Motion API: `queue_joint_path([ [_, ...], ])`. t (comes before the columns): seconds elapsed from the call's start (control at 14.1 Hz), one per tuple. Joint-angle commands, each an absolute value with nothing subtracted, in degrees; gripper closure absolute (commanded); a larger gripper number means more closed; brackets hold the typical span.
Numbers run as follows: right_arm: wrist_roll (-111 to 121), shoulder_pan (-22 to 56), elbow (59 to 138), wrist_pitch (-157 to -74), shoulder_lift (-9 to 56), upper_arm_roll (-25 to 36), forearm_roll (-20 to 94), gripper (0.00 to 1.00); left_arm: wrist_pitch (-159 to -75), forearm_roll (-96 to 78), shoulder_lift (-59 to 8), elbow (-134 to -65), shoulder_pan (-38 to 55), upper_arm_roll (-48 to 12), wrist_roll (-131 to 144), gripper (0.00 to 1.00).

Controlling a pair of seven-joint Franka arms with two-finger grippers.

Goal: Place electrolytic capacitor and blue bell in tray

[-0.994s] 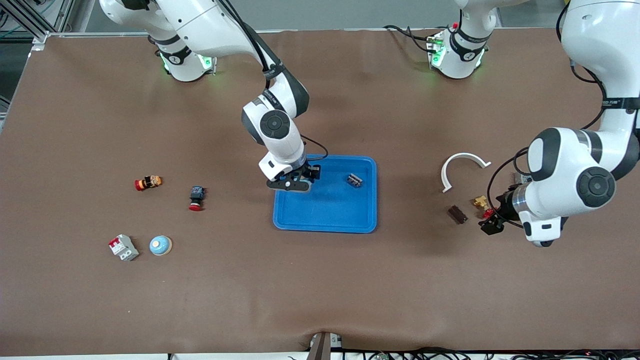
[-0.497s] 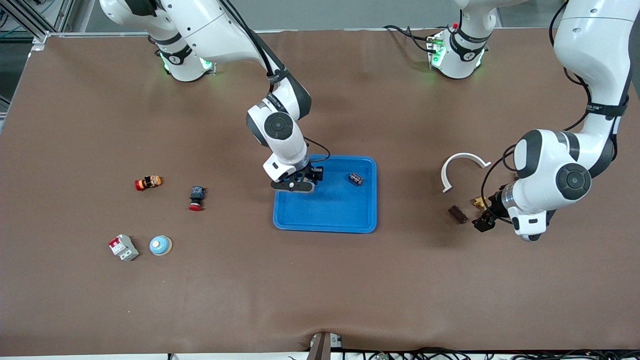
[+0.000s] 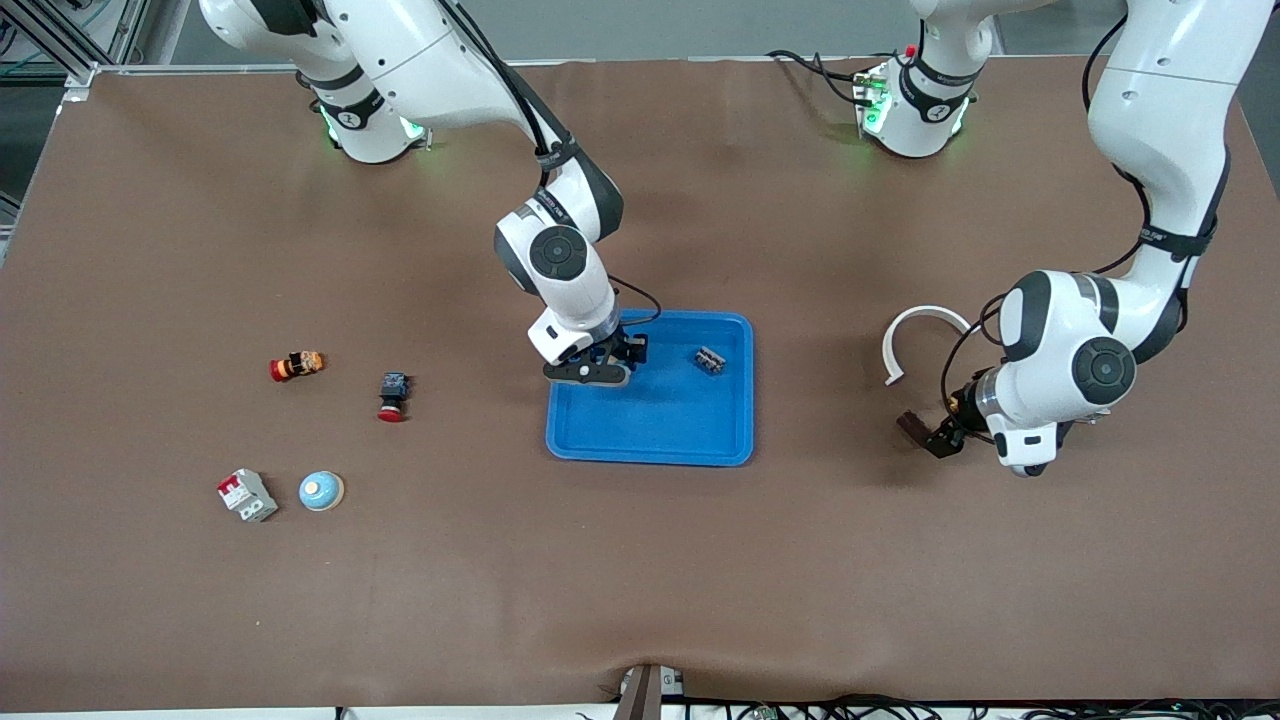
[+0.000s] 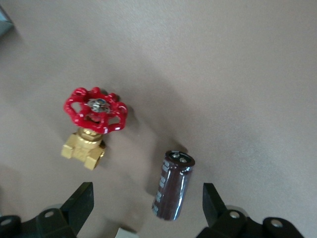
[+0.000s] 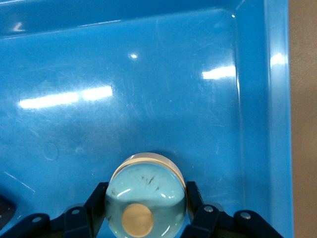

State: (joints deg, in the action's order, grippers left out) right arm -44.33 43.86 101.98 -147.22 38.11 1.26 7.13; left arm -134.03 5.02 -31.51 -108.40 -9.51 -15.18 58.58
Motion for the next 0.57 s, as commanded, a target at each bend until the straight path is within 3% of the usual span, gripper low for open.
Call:
queue_joint_path([
  [0.0,-45.35,44.65,101.87,-148.01,38.32,1.85,6.77,0.51,-135.44,5.54,-31.99,-108.72,-9.41,-15.73,59.59,0.16],
  [0.14,-45.44,44.65,101.78,-148.01,38.32,1.85,6.85,0.41,-137.01,5.54,-32.69,-108.72,-9.14,-15.99,59.68,0.17],
  [0.21,-45.44,44.65,101.78,-148.01,38.32,1.85,6.86,0.32,-137.89,5.54,-33.22,-108.72,-9.23,-16.43,59.68,0.17],
  [0.35,-46.14,44.74,101.6,-148.01,38.23,1.85,6.77,0.01,-138.6,5.54,-34.27,-108.63,-9.14,-16.44,59.59,0.19],
  [0.5,-46.14,45.0,101.6,-148.01,38.23,1.93,6.77,0.0,-138.78,5.54,-34.8,-108.63,-9.05,-16.44,59.33,0.33],
])
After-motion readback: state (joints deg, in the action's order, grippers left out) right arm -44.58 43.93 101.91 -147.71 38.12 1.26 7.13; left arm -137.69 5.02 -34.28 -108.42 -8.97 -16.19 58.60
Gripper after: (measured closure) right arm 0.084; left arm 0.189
